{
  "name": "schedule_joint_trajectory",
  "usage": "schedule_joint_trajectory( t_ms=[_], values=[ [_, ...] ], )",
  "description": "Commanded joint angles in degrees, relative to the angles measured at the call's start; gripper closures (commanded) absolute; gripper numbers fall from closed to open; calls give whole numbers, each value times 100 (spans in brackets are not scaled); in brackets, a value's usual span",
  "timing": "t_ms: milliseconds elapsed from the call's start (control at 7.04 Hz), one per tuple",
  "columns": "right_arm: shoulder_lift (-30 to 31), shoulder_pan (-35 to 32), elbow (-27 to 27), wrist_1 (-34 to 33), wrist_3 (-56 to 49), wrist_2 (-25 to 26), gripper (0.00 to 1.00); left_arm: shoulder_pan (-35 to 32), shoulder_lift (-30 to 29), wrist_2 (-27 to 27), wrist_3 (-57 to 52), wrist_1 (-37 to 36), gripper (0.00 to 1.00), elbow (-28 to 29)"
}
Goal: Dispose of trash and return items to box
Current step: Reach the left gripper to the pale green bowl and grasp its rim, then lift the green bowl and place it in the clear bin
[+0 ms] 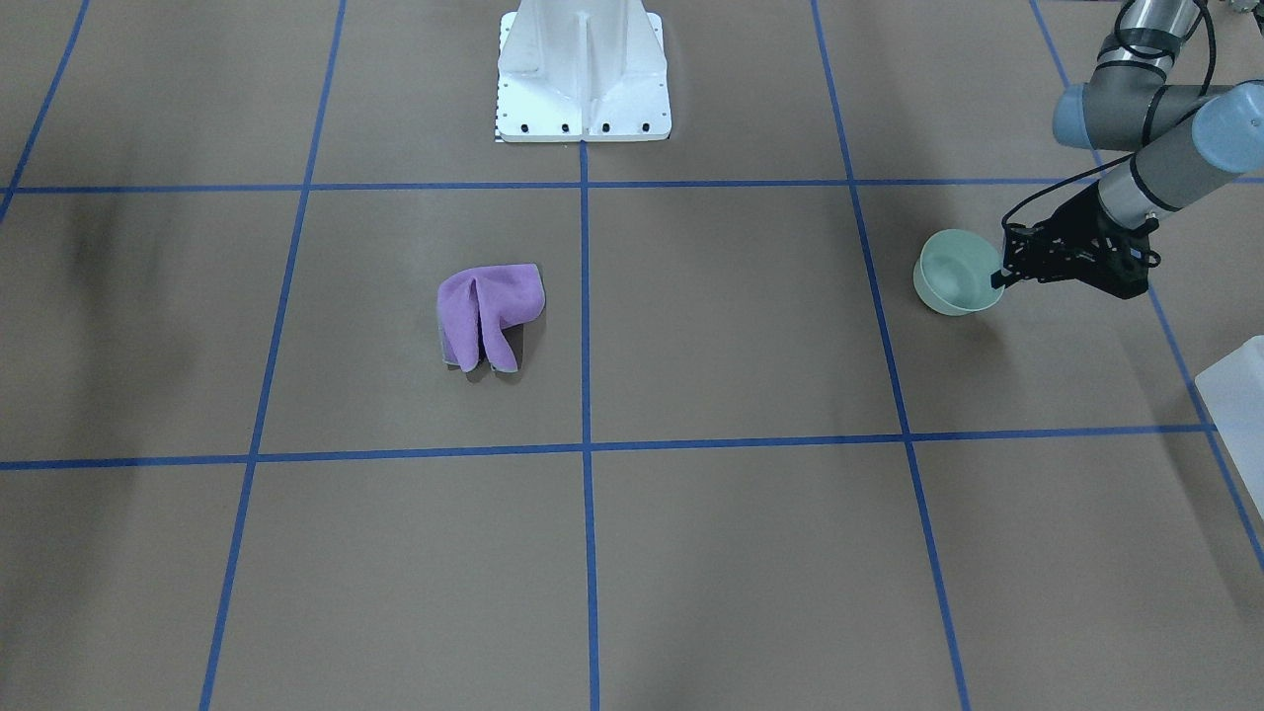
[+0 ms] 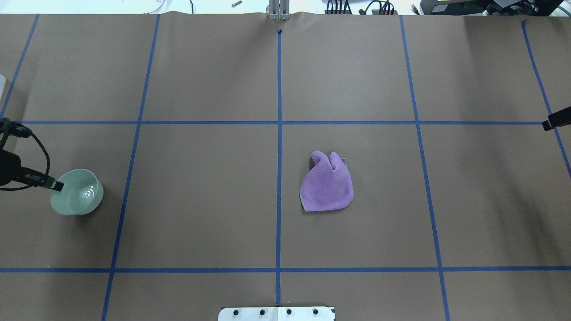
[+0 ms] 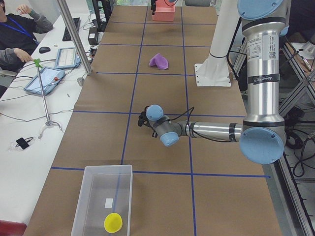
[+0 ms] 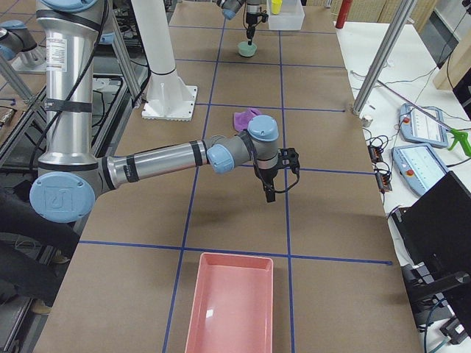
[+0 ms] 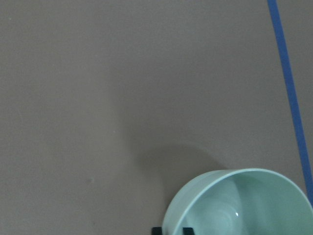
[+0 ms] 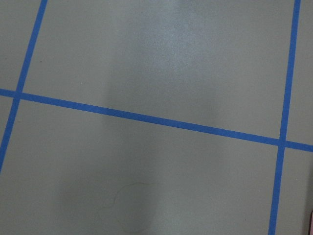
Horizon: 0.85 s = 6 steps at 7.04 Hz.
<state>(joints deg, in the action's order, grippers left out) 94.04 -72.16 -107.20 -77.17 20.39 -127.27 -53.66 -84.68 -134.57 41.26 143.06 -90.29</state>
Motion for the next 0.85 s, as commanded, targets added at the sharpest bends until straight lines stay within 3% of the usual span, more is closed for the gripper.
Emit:
schedule_joint_trajectory(
  t_ms=[0, 142, 426, 568, 710],
  values=[
    [-9, 0, 6, 0, 0, 0, 0, -65, 22, 115, -39, 125, 100, -93],
    [-9, 0, 6, 0, 0, 0, 0, -326, 74, 63, -39, 47, 100, -320],
    [-9, 0, 6, 0, 0, 0, 0, -1641, 14, -612, -109, -582, 100, -243],
    [-9, 0, 6, 0, 0, 0, 0, -2039, -39, -615, -745, -1065, 100, -208],
    [-9, 9, 6, 0, 0, 0, 0, -2547, -353, -615, -1552, -2149, 100, -199]
  ],
)
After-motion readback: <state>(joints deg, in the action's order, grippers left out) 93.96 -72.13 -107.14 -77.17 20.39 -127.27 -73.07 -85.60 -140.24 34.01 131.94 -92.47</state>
